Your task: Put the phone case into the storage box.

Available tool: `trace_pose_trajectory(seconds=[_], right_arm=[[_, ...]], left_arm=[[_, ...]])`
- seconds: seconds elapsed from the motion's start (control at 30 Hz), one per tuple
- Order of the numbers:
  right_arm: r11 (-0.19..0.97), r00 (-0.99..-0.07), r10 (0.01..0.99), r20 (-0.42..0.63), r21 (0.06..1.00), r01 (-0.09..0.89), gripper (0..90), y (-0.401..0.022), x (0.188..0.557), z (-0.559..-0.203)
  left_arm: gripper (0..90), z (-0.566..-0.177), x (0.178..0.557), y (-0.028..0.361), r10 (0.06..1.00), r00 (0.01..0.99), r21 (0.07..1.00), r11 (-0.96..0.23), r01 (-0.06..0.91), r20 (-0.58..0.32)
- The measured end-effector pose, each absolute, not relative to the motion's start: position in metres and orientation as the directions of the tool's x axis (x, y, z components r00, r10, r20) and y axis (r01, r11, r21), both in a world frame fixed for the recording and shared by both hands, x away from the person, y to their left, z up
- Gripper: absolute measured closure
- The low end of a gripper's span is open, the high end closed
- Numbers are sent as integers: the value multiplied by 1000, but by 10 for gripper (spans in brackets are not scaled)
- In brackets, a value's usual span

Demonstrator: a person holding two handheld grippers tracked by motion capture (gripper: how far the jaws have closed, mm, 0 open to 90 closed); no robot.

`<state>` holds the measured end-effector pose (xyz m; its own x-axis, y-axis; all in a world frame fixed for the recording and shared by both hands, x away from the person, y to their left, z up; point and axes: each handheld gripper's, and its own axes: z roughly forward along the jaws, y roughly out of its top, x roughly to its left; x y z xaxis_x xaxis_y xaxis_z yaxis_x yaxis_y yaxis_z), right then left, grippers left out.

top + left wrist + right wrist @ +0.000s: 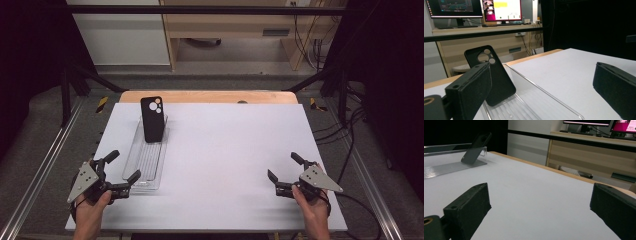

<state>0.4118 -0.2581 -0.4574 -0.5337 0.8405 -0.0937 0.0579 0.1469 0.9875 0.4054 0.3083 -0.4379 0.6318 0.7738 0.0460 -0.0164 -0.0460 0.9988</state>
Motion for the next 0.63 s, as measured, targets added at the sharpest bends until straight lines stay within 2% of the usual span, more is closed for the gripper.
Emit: trace_pose_trajectory(seconds=[0.63], right_arm=[[144, -532, 842, -92, 988, 59, 32, -261, 413, -459]], left_arm=[[14, -442, 404, 313, 771, 635, 998, -50, -27, 55]])
